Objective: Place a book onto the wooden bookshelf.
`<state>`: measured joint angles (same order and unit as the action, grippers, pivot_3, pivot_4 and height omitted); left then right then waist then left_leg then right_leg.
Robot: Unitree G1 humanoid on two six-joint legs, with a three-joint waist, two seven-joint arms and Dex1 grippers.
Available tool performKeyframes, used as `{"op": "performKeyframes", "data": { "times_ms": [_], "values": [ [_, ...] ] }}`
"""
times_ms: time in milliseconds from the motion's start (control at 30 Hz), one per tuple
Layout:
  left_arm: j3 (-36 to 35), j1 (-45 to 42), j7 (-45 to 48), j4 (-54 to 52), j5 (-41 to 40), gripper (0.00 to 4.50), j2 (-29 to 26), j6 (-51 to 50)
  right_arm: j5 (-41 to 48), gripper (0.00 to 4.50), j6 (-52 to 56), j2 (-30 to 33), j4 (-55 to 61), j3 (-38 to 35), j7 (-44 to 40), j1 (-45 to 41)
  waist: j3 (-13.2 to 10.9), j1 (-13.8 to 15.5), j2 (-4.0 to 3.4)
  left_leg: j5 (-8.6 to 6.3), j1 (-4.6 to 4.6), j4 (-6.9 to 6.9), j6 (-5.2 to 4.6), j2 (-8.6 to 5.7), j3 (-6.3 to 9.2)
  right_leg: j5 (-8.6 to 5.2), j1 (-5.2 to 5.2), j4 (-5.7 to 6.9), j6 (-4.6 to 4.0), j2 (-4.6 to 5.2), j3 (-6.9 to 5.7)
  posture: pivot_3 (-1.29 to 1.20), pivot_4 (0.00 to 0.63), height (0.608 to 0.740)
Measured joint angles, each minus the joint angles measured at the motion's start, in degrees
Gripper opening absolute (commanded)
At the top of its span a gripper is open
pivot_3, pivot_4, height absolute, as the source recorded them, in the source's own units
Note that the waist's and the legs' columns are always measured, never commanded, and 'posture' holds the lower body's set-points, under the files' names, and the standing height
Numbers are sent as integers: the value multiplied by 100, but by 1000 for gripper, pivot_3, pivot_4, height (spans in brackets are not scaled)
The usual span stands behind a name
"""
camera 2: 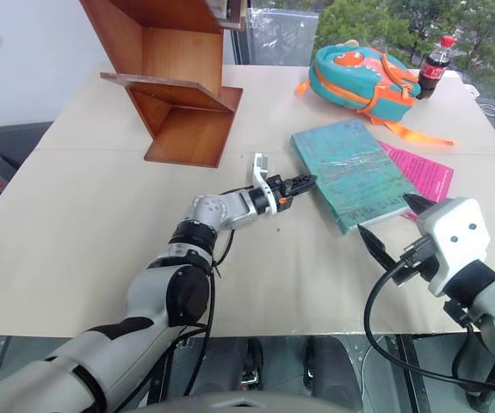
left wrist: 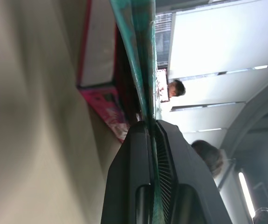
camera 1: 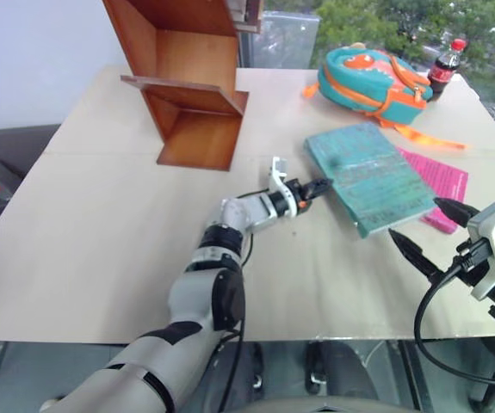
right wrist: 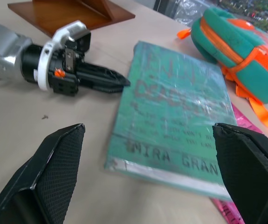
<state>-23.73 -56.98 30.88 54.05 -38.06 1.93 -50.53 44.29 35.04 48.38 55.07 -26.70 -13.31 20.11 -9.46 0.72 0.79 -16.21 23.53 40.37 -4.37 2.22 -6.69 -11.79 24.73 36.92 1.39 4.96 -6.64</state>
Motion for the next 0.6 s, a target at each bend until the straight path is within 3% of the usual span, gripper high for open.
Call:
{"op": "performKeyframes", "data": {
  "times_ms": [167, 467, 600],
  "values": [
    [-46, 7, 19, 32, -30, 3997, -53, -73, -59, 4500, 97, -135, 55, -20, -19, 2, 1, 8, 0, 0, 0, 0, 0, -1, 0, 0, 0, 0, 0, 1, -1, 0, 150, 740],
    [-32, -381, 505, 817, 87, 3997, -39, 155, -12, 4500, 87, -209, 282, -64, -156, 181, 3, 33, 0, 0, 8, 3, 0, -6, 6, 0, 0, -1, 0, 4, -9, 0, 150, 740],
    [15, -791, 679, 1469, 347, 3997, 209, 568, 70, 4500, -191, -120, 297, -154, -221, 604, 1, 48, 3, 0, 15, 5, -1, -8, 11, 0, 1, -4, 1, 6, -14, 0, 150, 740]
  ]
}}
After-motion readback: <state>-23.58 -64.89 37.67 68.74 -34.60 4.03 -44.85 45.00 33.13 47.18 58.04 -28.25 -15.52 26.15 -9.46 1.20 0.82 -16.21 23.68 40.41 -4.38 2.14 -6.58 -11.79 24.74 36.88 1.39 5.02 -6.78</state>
